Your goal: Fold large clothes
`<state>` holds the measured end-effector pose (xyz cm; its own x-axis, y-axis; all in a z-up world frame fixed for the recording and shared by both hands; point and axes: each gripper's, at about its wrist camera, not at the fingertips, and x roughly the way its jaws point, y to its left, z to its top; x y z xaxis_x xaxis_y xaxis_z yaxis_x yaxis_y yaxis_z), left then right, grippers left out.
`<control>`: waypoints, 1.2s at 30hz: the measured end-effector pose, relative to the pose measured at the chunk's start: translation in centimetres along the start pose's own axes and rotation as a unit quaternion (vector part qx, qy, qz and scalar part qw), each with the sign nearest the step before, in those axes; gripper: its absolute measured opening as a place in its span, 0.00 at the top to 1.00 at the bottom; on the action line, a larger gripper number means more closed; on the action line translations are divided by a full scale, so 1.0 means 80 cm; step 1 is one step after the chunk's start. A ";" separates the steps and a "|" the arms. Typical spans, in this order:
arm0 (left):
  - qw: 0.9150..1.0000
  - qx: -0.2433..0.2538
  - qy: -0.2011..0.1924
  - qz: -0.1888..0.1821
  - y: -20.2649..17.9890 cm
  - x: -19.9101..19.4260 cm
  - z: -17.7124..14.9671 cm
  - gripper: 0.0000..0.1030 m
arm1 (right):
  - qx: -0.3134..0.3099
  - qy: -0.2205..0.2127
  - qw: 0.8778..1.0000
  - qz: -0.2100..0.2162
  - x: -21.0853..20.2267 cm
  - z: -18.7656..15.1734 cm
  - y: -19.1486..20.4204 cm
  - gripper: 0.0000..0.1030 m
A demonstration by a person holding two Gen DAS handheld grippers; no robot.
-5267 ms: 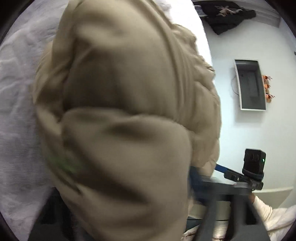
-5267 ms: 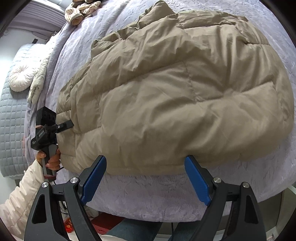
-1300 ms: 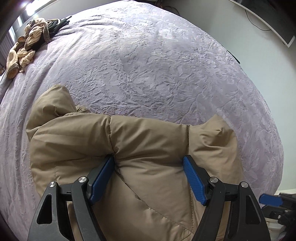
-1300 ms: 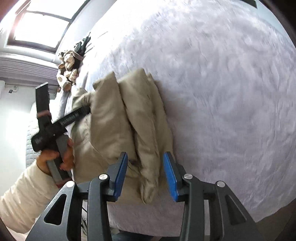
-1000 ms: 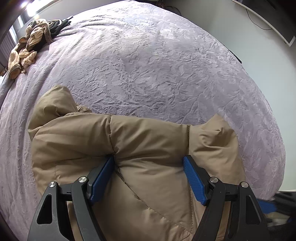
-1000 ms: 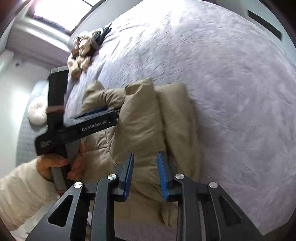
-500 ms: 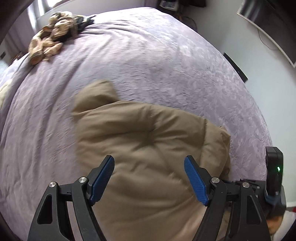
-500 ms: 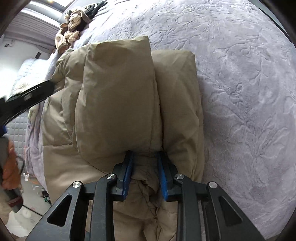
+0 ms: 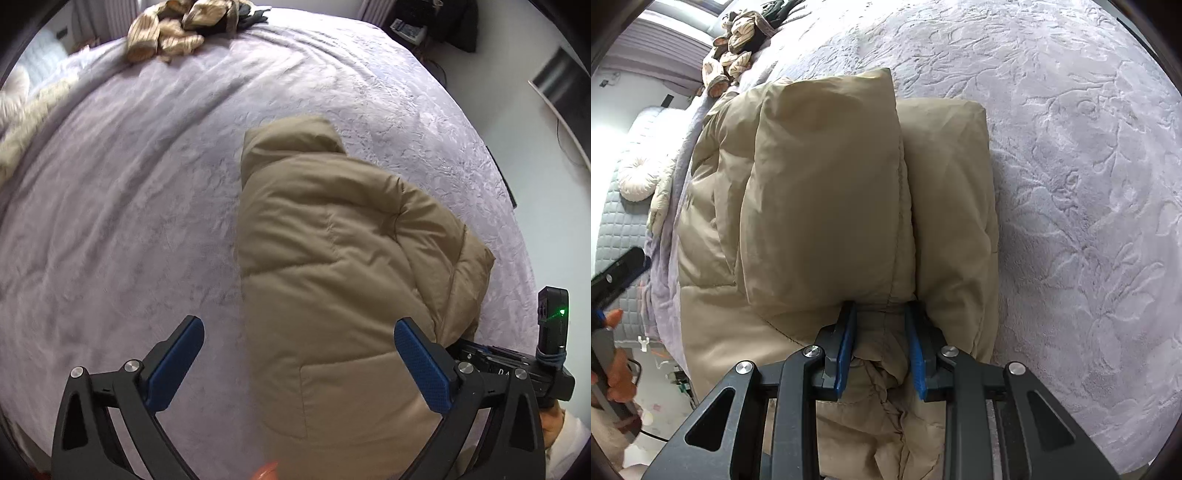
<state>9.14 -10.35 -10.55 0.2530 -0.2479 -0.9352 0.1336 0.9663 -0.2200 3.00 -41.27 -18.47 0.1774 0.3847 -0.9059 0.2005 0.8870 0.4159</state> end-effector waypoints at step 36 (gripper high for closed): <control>0.952 -0.075 0.116 -0.272 0.098 0.092 0.007 0.00 | 0.027 -0.013 0.995 0.099 -0.041 0.027 -0.065 0.13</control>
<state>12.58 -4.62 -19.00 -0.0351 -0.7095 -0.7038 0.0413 0.7026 -0.7104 3.49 -47.72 -17.48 0.2435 0.5430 -0.8037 0.2102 0.7794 0.5903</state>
